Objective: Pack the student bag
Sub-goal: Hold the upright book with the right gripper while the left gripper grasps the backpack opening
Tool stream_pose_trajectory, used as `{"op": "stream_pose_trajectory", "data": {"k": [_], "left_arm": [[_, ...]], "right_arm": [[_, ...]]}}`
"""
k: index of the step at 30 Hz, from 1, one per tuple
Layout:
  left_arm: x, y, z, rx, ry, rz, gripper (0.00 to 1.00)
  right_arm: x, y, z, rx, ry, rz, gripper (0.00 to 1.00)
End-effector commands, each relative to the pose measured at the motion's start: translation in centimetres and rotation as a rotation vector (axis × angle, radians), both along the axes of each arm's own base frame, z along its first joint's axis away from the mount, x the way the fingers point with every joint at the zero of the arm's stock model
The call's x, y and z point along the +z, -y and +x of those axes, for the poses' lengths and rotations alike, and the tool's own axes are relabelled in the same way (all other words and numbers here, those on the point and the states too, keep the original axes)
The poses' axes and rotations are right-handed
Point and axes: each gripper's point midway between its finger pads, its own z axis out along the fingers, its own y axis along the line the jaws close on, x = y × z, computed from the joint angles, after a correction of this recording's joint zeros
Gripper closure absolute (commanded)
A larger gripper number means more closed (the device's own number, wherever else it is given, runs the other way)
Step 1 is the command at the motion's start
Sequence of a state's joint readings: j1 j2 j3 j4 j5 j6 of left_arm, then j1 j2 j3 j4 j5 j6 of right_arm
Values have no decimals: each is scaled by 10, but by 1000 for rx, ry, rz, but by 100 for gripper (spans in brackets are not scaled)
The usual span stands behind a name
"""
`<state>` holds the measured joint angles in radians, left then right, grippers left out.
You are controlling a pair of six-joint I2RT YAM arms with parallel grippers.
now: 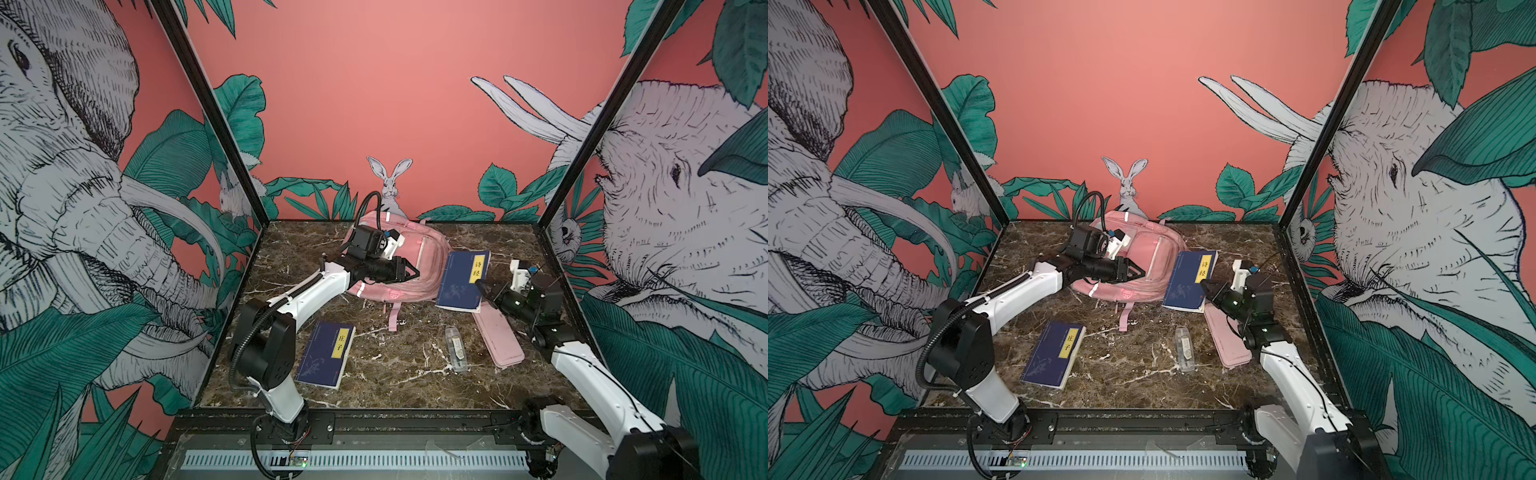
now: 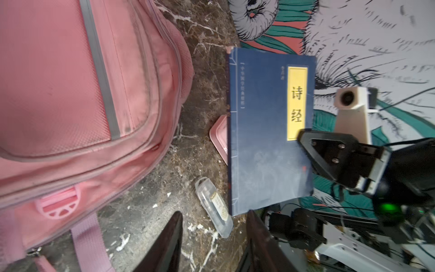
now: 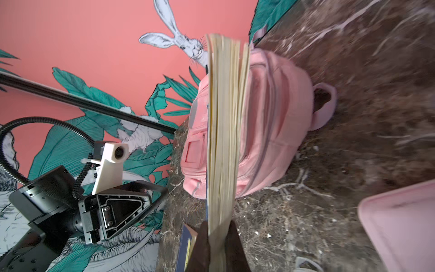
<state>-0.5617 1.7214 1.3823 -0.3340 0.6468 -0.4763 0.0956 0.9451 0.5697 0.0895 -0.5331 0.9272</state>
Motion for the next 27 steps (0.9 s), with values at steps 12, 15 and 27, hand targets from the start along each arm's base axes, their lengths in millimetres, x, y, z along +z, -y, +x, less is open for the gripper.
{"op": "stream_pose_trajectory", "data": {"k": [12,15,27], "left_arm": [[-57,37,24,-79,149,533,55],[-61,45,35,-94,199,610,55],[-90,60,61,-131,453,974,38]], "right_arm": [[5,47,-21,-32,-37,-56,100],[1,47,-23,-29,-44,-51,100],[-1,44,-31,-10,-42,-32,100]]}}
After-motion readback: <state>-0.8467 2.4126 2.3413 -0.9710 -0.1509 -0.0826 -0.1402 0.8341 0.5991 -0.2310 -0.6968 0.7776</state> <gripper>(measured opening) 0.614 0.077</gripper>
